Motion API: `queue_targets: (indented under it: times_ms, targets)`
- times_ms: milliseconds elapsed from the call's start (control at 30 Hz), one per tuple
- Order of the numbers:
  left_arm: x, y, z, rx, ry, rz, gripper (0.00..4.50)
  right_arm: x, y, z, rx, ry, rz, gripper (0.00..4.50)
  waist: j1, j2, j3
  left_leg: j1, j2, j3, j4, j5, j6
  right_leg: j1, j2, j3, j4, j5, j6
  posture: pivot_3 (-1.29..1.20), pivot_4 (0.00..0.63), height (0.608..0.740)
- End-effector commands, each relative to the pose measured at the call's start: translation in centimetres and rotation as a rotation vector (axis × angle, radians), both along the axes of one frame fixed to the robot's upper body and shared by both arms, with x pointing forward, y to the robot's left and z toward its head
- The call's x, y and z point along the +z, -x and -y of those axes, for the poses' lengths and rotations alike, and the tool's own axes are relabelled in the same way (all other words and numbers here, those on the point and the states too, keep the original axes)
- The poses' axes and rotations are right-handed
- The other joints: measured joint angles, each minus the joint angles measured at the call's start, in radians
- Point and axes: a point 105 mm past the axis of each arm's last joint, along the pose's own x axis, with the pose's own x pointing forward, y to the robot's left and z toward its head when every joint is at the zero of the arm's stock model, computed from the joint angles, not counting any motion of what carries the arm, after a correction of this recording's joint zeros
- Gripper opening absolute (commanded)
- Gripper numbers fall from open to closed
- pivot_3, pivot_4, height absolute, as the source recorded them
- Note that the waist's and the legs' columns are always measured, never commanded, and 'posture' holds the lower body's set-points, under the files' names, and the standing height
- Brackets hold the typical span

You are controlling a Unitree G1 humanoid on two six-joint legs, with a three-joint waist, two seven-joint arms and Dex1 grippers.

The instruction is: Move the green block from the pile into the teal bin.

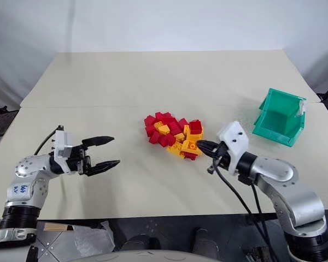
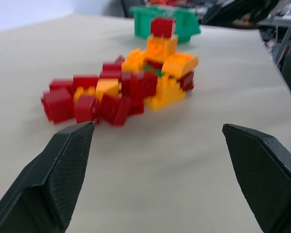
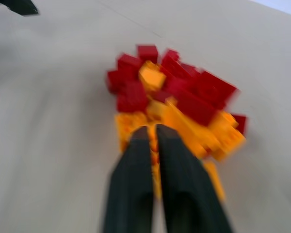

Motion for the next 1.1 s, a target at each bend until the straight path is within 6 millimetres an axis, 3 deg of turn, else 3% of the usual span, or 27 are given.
queue_targets:
  times_ms: [33, 367, 600, 767, 900, 1100]
  targets:
    - [1.2, 0.7, 0.3, -0.053, 0.018, 0.028, 4.5, -0.2, -0.1, -1.6, 0.043, 0.001, 0.005, 0.02, -0.001, 0.0, 0.0, 0.0, 0.0, 0.0, 0.0, 0.0, 0.0, 0.0, 0.0, 0.0, 0.0, 0.0, 0.0, 0.0, 0.15, 0.74]
    - [1.1, 1.5, 0.6, -0.039, 0.039, 0.015, 4.5, -0.6, -5.2, -1.6, 0.026, 0.023, 0.07, 0.02, -0.005, -0.001, 0.0, 0.0, 0.001, 0.007, 0.0, 0.0, 0.0, -0.003, 0.002, 0.003, 0.001, 0.0, 0.0, 0.0, 0.15, 0.74]
    - [0.9, 1.7, 0.4, -0.015, 0.037, 0.016, 4.5, -1.1, -7.6, 1.0, -0.078, 0.078, 0.118, 0.02, -0.003, -0.001, 0.0, 0.0, 0.001, 0.009, 0.0, 0.0, 0.0, -0.003, 0.002, 0.003, 0.001, 0.0, 0.0, 0.0, 0.15, 0.74]
    - [0.7, 1.8, 0.4, -0.011, 0.039, 0.015, 4.5, -0.1, -6.9, 1.0, -0.05, 0.081, 0.158, 0.02, -0.004, -0.001, 0.0, 0.0, 0.002, 0.009, 0.0, -0.001, 0.0, -0.003, 0.002, 0.004, 0.001, 0.0, 0.0, 0.0, 0.15, 0.74]
    - [0.7, 1.7, 0.5, -0.012, 0.044, 0.014, 4.5, 1.2, -4.5, -1.6, 0.078, 0.026, 0.164, 0.02, -0.004, -0.001, 0.0, 0.0, 0.002, 0.008, 0.0, -0.001, 0.0, -0.004, 0.002, 0.004, 0.001, 0.0, 0.0, 0.0, 0.15, 0.74]
    - [0.8, 1.4, 0.8, -0.016, 0.054, 0.019, 4.5, -0.5, -4.7, -4.4, 0.085, 0.028, 0.119, 0.02, -0.005, -0.001, 0.0, 0.0, 0.002, 0.008, 0.0, -0.001, 0.0, -0.004, 0.002, 0.004, 0.001, 0.0, 0.0, 0.0, 0.15, 0.74]
